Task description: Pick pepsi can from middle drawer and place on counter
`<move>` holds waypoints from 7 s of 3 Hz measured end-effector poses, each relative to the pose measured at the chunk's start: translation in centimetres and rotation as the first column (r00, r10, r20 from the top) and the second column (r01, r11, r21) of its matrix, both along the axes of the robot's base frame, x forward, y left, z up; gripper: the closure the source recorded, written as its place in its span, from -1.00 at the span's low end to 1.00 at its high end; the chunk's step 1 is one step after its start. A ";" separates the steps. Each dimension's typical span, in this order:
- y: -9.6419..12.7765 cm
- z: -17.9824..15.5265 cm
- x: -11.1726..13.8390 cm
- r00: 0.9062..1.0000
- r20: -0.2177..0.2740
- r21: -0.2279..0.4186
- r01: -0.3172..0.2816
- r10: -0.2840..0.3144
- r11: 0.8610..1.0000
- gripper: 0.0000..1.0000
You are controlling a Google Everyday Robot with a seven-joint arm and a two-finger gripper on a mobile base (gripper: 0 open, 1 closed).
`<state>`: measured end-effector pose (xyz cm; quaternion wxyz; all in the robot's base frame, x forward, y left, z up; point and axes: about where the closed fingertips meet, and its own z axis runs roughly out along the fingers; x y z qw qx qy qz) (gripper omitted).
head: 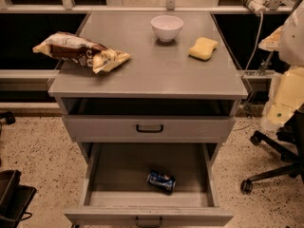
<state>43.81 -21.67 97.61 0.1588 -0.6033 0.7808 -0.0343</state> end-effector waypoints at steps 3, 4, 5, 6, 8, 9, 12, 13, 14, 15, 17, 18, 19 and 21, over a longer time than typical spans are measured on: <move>1.1 -5.4 -2.0 0.995 -0.019 0.195 0.096 -0.094 0.976 -1.00; 4.7 -12.2 -3.1 0.979 -0.114 0.357 0.198 -0.168 0.913 -1.00; 5.4 -15.0 -3.3 0.974 -0.120 0.366 0.222 -0.190 0.904 -1.00; 5.5 -15.4 -3.8 0.969 -0.134 0.392 0.246 -0.210 0.886 -1.00; 7.5 -26.3 -2.1 0.908 -0.333 0.559 0.407 -0.254 0.722 -1.00; 7.6 -27.8 -2.1 0.897 -0.365 0.564 0.425 -0.248 0.708 -1.00; 11.2 -35.6 2.6 0.893 -0.361 0.657 0.447 -0.267 0.607 -1.00; 12.1 -40.3 5.6 0.893 -0.373 0.682 0.448 -0.252 0.578 -1.00; 12.4 -41.5 5.5 0.885 -0.396 0.683 0.463 -0.246 0.566 -1.00; 13.4 -43.1 6.2 0.872 -0.407 0.689 0.489 -0.273 0.535 -1.00; 15.2 -51.0 10.3 0.900 -0.298 0.704 0.432 -0.317 0.563 -1.00; 15.3 -51.4 10.4 0.899 -0.299 0.704 0.434 -0.320 0.562 -1.00; 16.3 -52.4 9.8 0.892 -0.298 0.699 0.446 -0.339 0.559 -1.00; 18.6 -58.9 9.0 0.883 -0.286 0.643 0.464 -0.371 0.609 -1.00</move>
Offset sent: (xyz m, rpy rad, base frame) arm -0.0063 -0.0040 -0.0436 0.1422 0.0069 -0.0793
